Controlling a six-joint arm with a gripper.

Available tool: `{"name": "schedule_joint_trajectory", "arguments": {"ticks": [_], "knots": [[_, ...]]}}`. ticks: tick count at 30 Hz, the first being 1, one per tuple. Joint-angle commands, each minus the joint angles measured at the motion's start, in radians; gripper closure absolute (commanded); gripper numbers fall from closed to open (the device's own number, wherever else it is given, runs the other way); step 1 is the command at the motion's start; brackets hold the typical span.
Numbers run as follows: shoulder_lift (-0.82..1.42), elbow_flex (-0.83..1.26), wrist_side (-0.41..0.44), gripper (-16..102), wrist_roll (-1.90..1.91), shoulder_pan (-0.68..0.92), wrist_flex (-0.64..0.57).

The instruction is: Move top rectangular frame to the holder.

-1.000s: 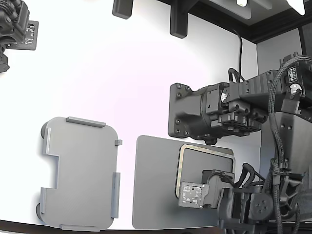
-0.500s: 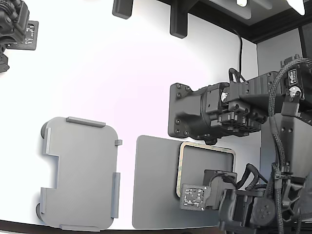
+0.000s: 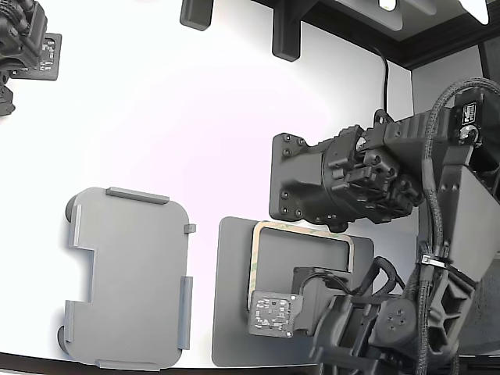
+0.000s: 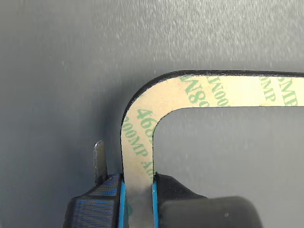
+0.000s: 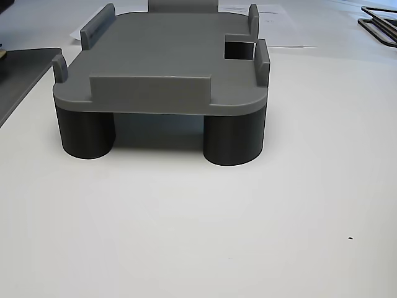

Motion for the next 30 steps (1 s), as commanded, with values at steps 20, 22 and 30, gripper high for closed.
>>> {"name": "schedule_joint_trajectory", "arguments": {"ticks": [20, 22, 30], "knots": [[-0.049, -0.023, -0.014, 97, -0.104, -0.103, -0.072], [-0.051, -0.026, -0.014, 96, -0.104, -0.104, -0.074], [-0.087, -0.061, -0.012, 96, -0.089, -0.104, -0.091]]}}
